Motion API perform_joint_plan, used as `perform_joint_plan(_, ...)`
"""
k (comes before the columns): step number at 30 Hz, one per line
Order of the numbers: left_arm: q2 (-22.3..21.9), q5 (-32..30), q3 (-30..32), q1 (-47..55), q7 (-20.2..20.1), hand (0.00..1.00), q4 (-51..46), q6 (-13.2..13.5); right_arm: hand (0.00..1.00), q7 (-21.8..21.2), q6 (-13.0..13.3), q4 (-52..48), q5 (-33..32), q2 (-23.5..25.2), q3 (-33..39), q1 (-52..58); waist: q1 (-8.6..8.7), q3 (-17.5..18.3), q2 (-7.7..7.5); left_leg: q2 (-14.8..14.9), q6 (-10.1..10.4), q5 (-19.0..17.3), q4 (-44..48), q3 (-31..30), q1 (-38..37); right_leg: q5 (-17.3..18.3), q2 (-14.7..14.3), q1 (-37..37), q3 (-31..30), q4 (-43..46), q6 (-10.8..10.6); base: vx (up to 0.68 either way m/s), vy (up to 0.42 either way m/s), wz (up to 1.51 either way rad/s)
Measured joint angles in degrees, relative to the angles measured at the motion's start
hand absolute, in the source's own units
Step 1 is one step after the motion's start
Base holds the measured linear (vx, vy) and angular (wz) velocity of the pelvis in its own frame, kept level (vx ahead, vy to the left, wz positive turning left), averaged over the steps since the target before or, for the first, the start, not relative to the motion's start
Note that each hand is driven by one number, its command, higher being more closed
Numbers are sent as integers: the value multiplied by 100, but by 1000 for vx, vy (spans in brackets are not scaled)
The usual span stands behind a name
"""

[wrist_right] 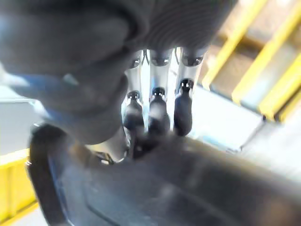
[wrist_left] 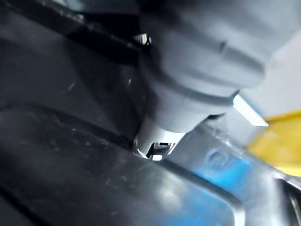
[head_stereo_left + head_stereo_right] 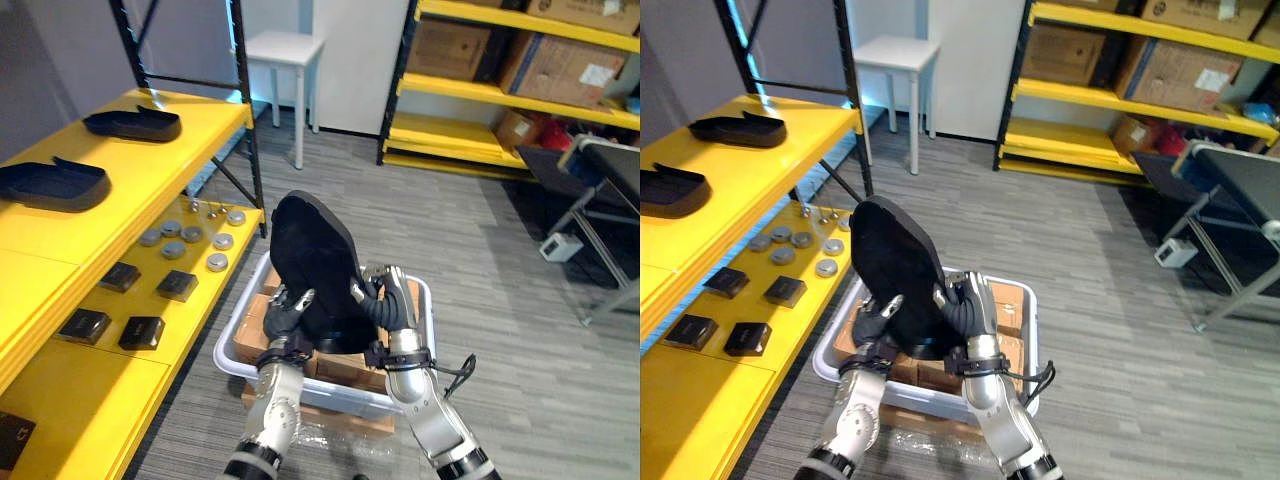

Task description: Walk over and take plastic housings, then place them on the shelf

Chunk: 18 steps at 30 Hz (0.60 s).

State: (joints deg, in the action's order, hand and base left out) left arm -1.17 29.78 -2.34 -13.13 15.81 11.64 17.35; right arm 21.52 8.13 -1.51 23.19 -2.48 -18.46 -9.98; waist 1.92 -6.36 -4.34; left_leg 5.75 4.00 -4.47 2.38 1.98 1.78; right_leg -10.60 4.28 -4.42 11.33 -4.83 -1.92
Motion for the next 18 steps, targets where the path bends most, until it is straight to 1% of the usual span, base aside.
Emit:
perform_joint_plan(1,3,-363,250,61,175,100,-188,1,0,-53,1,0,-120,40,94,101,-36,18,5,-4,-1,35,-38,-97,4,23,4,32,77,0,6,-11,-27,56)
perform_joint_plan(3,89,-1241,900,252,709,100,-498,5,0,-156,12,-25,-398,48,460,390,-123,83,36,-38,39,158,-148,-396,18,102,34,131,393,0,10,0,-34,68)
perform_joint_plan(4,135,-1494,1022,301,854,100,-502,-9,0,-164,12,-45,-498,46,560,464,-137,94,50,-58,40,190,-177,-487,13,125,42,174,480,0,12,17,-19,70)
perform_joint_plan(6,277,-2224,1406,544,1276,100,-502,-135,0,-188,25,-256,-695,30,854,663,-168,151,100,-85,52,289,-265,-737,17,177,75,263,746,1,10,31,-12,64)
perform_joint_plan(8,307,-2802,1797,769,1605,100,-494,-347,0,-187,107,-498,-783,-7,1020,716,-217,166,156,-136,59,369,-314,-987,44,233,124,368,1009,2,-13,26,-11,67)
perform_joint_plan(9,304,-2927,1913,867,1679,100,-494,-400,0,-186,158,-591,-874,-13,1106,767,-219,176,176,-159,61,400,-336,-1115,54,270,153,438,1171,3,-14,22,18,258)
perform_joint_plan(10,170,-3183,2392,1205,2038,100,-498,-514,0,-87,223,-726,-1144,-225,1507,920,-168,239,479,498,-114,477,60,1690,331,535,470,808,2265,48,-262,87,111,243)
perform_joint_plan(11,133,-3184,2607,1359,2138,100,-556,-521,0,-71,221,-725,-1164,-325,1511,920,-258,243,599,496,-1,600,85,1975,321,526,578,776,2266,117,-323,102,155,214)
perform_joint_plan(12,135,-3185,2678,1418,2161,100,-602,-522,0,-70,220,-724,-1164,-313,1510,934,-296,240,603,448,41,612,77,2004,311,512,631,771,2243,125,-335,140,193,16)
perform_joint_plan(13,139,-3189,2793,1487,2189,100,-660,-527,0,-69,220,-724,-1164,-269,1515,963,-324,245,594,347,29,621,57,2003,319,506,733,772,2253,149,-350,118,159,15)
perform_joint_plan(14,137,-3192,2811,1577,2209,100,-804,-554,0,-59,220,-722,-1164,-197,1539,979,-352,258,574,260,-33,663,21,2190,365,540,850,773,2330,204,-430,118,145,35)
perform_joint_plan(15,128,-3198,2808,1610,2212,100,-926,-581,0,-53,220,-723,-1165,-169,1582,997,-315,267,551,226,-109,716,57,2529,424,568,935,794,2462,243,-499,114,144,87)
perform_joint_plan(16,52,-3223,2697,1606,2156,100,-1163,-613,0,-23,206,-721,-1166,-153,1725,1070,-213,271,528,224,-277,757,172,3215,545,626,1056,885,2783,309,-604,130,135,132)
perform_joint_plan(17,-145,-3219,2617,1668,2087,100,-1689,-619,0,-8,120,-651,-1171,-113,1955,1162,-255,254,486,190,-393,666,315,3436,540,687,1153,1058,3078,394,-720,195,130,157)
perform_joint_plan(18,-296,-3208,2614,1807,2066,100,-2237,-614,0,-15,36,-649,-1189,-32,2099,1280,-310,219,406,125,-472,539,533,3391,540,760,1284,1280,3357,537,-831,196,78,126)
